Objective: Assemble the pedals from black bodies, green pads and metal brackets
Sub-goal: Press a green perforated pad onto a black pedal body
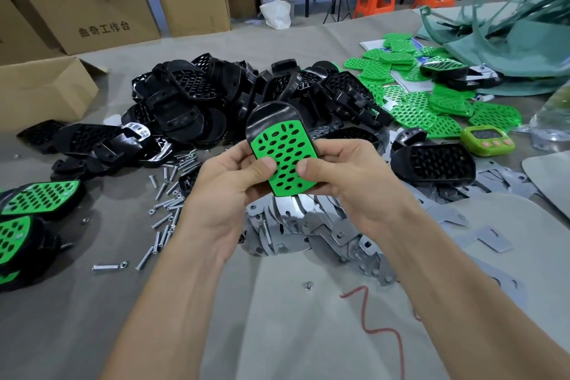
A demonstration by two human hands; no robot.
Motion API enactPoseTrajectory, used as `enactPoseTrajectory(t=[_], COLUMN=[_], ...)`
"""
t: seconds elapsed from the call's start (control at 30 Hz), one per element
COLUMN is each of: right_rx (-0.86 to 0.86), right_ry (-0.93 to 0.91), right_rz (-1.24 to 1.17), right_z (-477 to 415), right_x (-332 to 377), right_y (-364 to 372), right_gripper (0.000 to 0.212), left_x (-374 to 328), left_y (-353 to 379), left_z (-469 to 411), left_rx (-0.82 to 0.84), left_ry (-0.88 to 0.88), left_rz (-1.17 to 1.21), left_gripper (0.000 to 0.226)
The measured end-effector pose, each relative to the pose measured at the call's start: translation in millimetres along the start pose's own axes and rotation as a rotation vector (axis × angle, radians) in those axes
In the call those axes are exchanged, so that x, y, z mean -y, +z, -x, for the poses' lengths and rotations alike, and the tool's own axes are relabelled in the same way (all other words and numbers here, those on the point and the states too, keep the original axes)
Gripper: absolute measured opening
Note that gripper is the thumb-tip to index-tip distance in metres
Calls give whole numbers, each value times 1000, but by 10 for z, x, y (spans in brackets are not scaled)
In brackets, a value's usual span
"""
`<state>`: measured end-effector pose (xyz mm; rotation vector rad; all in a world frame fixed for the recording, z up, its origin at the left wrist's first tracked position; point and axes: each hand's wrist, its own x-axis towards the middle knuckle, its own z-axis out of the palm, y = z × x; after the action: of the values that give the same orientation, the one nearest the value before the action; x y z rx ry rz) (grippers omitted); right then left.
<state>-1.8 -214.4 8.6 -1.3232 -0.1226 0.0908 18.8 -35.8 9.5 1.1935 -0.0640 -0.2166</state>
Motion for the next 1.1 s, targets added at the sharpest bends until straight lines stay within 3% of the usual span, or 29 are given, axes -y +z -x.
enactPoseTrajectory(t=[0.1, 0.23, 0.57, 0.73, 1.0, 1.1], right_rx=[51, -31, 2, -33, -118, -167], right_ry=[30, -12, 54, 43, 21, 18], right_rz=[-67, -52, -79, 18, -29, -42], right_z=[-6, -10, -19, -7, 13, -3], right_x=[15, -16, -4, -17, -13, -23], right_y=[-28, -38, -81, -7, 42, 56], right_gripper=[30, 24, 27, 27, 26, 24], left_x=[6, 24, 1, 29, 23, 31], left_y=[50, 88, 72, 62, 46, 60], left_z=[8, 37, 56, 20, 56, 56], left_rx=[-75, -108, -28, -44, -22, -27], left_ry=[4, -3, 4, 1, 22, 0], left_rz=[51, 64, 64, -27, -59, -94], left_gripper=[33, 23, 41, 26, 40, 26])
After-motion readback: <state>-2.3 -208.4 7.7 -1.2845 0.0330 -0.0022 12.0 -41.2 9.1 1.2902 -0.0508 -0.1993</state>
